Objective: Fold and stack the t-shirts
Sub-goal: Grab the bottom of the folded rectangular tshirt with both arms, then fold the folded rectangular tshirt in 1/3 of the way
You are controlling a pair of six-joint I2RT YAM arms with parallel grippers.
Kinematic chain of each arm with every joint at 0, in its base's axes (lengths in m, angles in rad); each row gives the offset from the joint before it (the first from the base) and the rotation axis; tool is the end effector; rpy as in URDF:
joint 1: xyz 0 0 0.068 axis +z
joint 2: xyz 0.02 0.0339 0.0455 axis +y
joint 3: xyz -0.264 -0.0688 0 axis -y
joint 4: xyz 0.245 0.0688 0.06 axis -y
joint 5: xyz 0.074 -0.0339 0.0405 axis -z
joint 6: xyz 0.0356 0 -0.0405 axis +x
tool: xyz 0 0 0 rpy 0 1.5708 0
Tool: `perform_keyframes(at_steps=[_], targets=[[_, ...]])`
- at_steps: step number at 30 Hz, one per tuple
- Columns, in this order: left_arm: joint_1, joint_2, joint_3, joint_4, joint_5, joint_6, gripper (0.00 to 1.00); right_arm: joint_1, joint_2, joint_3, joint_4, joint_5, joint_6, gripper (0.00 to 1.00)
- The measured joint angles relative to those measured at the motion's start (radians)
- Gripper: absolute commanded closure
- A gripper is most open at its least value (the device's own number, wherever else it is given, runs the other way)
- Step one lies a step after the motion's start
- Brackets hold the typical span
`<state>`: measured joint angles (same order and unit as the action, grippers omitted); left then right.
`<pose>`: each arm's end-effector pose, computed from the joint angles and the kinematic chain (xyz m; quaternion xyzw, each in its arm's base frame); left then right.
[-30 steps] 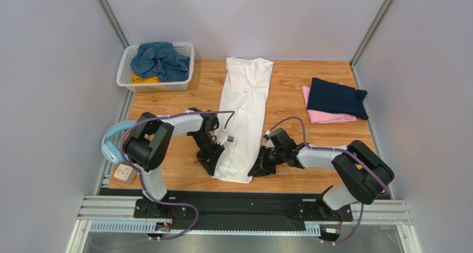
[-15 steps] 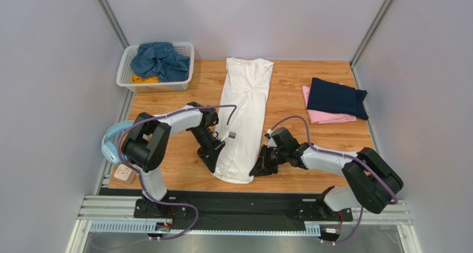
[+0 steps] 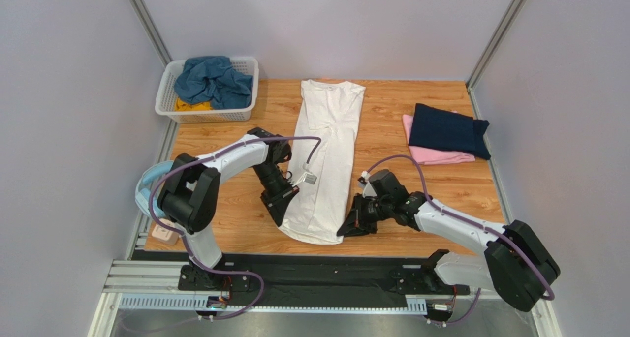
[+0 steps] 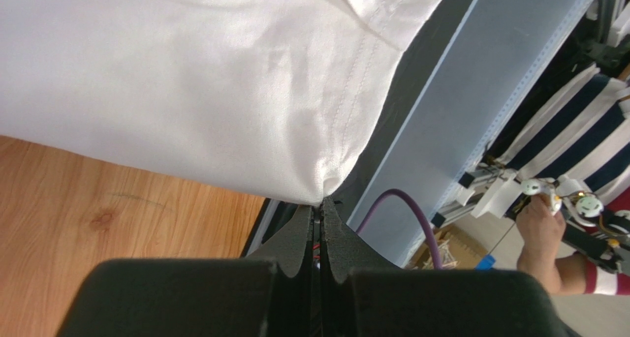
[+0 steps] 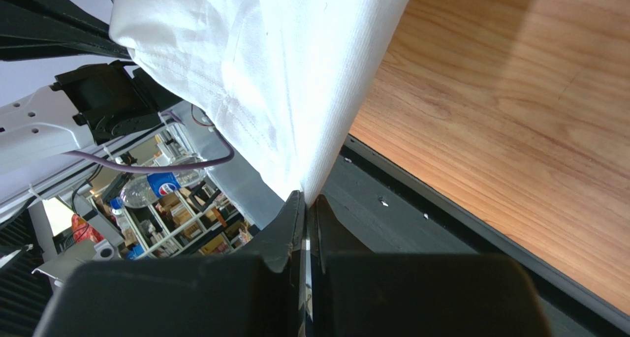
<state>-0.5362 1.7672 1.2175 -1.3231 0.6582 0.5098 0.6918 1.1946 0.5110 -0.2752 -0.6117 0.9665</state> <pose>0.2308 -0.1625 0.1981 -0.4252 -0.8348 0.3176 0.1466 0.1488 0.1498 0.1664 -0.0346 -0.9131 -0.4058 0.0177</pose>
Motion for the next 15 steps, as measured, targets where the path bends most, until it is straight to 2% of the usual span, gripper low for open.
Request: perform_keyframes(at_steps=[8, 15], targets=[[-0.001, -0.082, -0.053, -0.009, -0.051, 0.043, 1.00, 0.004, -0.076, 0.010, -0.091, -0.001, -0.007, 1.00], [-0.018, -0.175, -0.053, -0.013, -0.058, 0.063, 1.00, 0.035, -0.149, -0.009, -0.104, -0.010, 0.019, 1.00]])
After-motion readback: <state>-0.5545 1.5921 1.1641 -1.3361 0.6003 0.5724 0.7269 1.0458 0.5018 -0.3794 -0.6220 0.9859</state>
